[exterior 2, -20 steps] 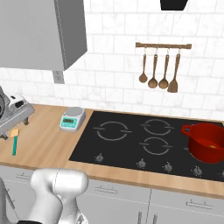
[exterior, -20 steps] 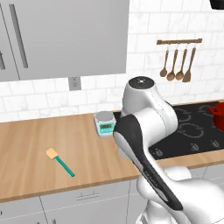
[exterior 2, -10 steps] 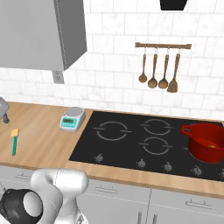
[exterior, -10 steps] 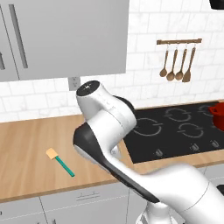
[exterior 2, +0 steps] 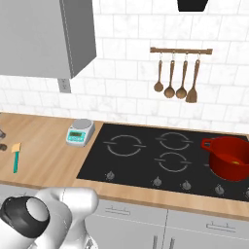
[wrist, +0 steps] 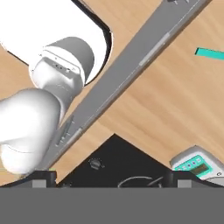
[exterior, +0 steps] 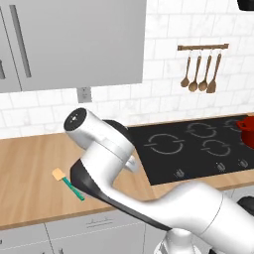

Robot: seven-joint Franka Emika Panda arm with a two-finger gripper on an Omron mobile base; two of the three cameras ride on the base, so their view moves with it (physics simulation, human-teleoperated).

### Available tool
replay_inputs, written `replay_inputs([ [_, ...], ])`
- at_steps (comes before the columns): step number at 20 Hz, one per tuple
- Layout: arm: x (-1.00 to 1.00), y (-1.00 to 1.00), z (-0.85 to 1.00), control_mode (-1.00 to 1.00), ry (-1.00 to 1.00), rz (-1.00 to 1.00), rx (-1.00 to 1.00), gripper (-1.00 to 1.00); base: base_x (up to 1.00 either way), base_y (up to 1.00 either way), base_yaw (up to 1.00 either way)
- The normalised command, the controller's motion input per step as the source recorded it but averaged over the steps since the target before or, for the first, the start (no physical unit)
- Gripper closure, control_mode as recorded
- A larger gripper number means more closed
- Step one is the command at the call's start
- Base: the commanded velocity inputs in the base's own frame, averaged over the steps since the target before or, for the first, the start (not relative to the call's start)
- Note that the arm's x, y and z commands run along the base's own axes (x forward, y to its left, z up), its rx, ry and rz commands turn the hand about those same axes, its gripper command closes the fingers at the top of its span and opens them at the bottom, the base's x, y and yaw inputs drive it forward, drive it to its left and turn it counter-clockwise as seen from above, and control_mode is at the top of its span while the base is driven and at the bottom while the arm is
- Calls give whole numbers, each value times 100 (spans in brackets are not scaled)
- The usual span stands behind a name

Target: Put the lemon and bell pepper in the pot. Retrieve the spatula and lightly stir the vegetables in the pot.

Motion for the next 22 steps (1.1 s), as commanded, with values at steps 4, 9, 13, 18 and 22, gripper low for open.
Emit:
replay_inputs([
  [4,21,2,-39,-100,5,60,-21,-100,0,0,0],
  [9,-14,23,-43,-100,0,55,-10,-100,0,0,0],
  [13,3,32,-15,-100,12,41,4,-100,0,0,0],
  [18,9,34,-35,-100,26,32,10,-100,0,0,0],
  [22,2,43,-52,-100,17,24,3,-100,0,0,0],
])
